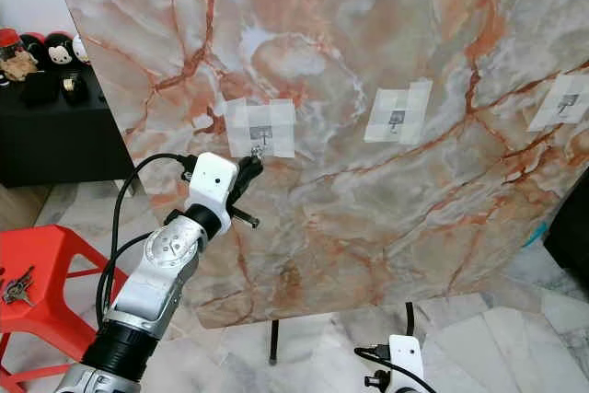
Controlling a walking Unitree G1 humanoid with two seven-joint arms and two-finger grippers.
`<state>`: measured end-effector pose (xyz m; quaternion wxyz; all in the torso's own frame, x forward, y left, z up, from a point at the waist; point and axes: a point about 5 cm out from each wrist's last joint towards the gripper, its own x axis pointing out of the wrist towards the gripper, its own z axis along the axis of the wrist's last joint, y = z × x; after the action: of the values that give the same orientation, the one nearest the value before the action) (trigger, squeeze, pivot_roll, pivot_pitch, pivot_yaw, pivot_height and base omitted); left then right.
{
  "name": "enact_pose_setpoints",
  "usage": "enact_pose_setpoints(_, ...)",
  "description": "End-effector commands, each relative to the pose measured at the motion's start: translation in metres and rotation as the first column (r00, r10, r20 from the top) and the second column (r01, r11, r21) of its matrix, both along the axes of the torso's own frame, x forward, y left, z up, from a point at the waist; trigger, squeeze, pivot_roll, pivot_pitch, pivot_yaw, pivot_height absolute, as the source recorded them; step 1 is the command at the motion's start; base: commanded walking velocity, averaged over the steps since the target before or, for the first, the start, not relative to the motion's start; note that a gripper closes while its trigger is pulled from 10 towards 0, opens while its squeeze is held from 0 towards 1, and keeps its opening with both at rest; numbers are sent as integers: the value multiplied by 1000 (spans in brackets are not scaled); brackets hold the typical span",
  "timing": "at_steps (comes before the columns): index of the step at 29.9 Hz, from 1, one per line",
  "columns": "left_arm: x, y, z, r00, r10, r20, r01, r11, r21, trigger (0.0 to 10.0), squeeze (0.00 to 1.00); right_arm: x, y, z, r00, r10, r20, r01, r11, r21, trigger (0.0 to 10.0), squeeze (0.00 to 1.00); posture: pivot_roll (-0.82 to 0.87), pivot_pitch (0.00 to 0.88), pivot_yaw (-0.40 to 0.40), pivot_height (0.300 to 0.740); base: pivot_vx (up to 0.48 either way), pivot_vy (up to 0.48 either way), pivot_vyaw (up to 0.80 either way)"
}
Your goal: Hang keys on a hook
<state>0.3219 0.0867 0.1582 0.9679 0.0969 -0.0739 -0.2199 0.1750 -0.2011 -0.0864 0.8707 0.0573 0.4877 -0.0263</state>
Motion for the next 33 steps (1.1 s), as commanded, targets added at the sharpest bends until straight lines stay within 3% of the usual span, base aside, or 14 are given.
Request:
enact_pose_setpoints(1, 0, -6, 0, 999, -29, -14, 29, 1000, 9, 10000, 0, 0, -2, 0, 1000, -5, -1, 5, 1000, -4, 10000, 0, 36, 0, -66, 740, 0, 0, 0)
enact_pose_setpoints(13, 4, -3, 2, 1000, 15, -5, -15, 1000, 17, 10000, 0, 0, -1, 0, 1000, -6, 0, 6, 1000, -3, 10000, 0, 36, 0, -64, 740, 0, 0, 0)
enact_pose_setpoints(33, 6, -5, 7, 1000, 7, -6, -7, 1000, 13, 10000, 0, 1, -1, 1, 1000, -7, 3, 7, 1000, -1, 10000, 0, 36, 0, -61, 740, 0, 0, 0)
